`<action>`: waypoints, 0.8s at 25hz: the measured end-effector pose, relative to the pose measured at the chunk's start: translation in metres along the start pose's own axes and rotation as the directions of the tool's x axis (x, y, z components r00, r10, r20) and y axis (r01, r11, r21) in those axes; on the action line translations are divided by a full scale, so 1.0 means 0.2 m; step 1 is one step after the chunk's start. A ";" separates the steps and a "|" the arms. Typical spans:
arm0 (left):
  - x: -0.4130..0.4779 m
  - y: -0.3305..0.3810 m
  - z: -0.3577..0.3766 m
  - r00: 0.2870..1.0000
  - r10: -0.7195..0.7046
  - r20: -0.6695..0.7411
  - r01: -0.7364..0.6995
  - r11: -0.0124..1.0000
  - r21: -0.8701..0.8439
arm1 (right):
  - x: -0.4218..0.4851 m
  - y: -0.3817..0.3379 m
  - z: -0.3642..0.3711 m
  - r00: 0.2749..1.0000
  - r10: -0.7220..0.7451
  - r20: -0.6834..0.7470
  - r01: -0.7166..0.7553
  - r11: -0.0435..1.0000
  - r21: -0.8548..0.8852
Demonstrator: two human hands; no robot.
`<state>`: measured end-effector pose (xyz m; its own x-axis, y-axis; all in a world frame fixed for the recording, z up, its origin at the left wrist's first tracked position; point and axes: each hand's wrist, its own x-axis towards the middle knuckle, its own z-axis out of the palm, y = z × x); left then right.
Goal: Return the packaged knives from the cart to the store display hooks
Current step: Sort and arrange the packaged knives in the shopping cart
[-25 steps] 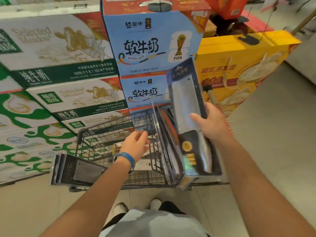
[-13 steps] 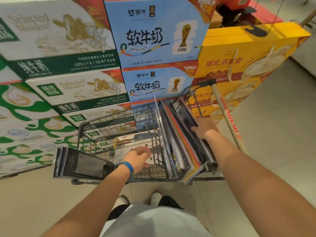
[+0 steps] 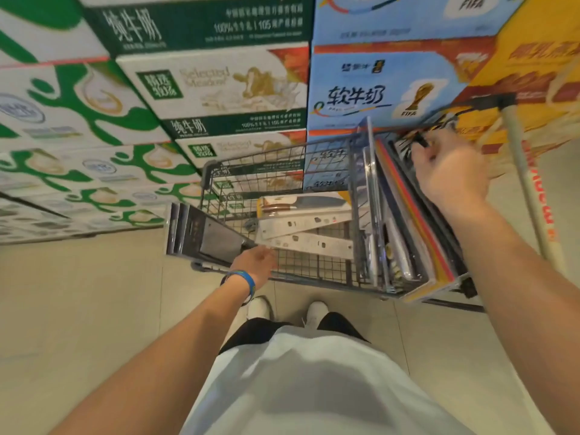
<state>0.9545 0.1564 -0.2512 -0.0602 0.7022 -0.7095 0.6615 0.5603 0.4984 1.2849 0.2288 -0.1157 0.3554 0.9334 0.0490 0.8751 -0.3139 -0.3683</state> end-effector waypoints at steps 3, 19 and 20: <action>0.11 -0.10 -0.05 0.996 0.044 0.079 -0.062 0.968 0.242 | -0.18 -0.37 0.11 0.955 -0.254 0.154 0.225 0.957 0.184; 0.64 -0.30 0.03 0.699 -0.030 0.714 -0.516 0.670 0.533 | -0.38 -0.28 2.29 0.677 0.020 0.736 0.369 0.855 -0.364; 0.64 -0.30 0.02 0.697 -0.029 0.717 -0.530 0.652 0.542 | -0.36 -0.26 2.36 0.682 -0.033 0.730 0.430 0.826 -0.365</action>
<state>0.9099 0.2114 -0.3732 0.4746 0.1581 -0.8659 0.8683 -0.2454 0.4311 1.0582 0.2596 -0.5386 -0.0261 0.7742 -0.6324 0.9953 0.0792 0.0559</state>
